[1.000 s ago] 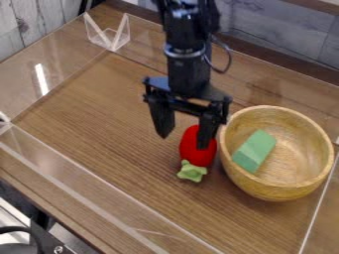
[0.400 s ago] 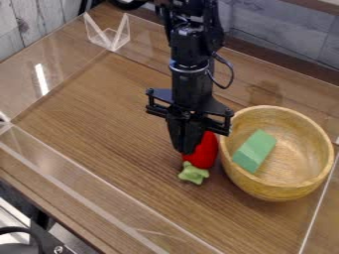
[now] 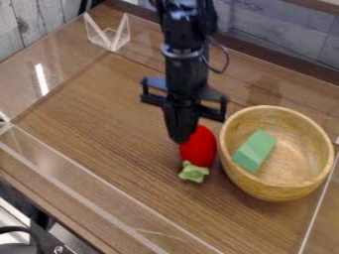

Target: Move the red fruit to the left

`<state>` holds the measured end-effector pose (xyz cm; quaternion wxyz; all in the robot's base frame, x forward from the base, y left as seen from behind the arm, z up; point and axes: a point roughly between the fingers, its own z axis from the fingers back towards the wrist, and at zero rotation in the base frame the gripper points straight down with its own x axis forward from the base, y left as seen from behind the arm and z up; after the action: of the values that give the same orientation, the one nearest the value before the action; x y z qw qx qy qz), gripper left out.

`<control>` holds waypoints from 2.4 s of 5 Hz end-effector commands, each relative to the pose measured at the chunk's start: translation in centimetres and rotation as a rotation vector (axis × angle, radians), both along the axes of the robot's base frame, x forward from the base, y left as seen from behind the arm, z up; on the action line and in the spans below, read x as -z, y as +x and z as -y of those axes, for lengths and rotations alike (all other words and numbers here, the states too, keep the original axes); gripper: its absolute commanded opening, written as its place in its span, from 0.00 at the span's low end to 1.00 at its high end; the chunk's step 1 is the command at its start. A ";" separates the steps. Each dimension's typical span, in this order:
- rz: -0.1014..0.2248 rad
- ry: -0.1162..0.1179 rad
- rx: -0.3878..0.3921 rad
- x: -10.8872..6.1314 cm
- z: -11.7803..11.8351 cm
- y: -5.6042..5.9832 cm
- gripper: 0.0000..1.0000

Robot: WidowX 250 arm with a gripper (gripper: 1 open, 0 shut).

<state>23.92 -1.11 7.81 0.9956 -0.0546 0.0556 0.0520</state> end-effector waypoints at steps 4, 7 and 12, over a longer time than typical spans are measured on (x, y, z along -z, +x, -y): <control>0.101 -0.033 -0.036 -3.3 -0.9 1.0 1.00; 0.085 -0.024 -0.037 0.3 0.1 0.8 1.00; 0.069 -0.016 -0.070 1.8 0.4 0.7 0.00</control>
<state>23.57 -1.75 4.51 0.9929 -0.0646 0.0540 0.0837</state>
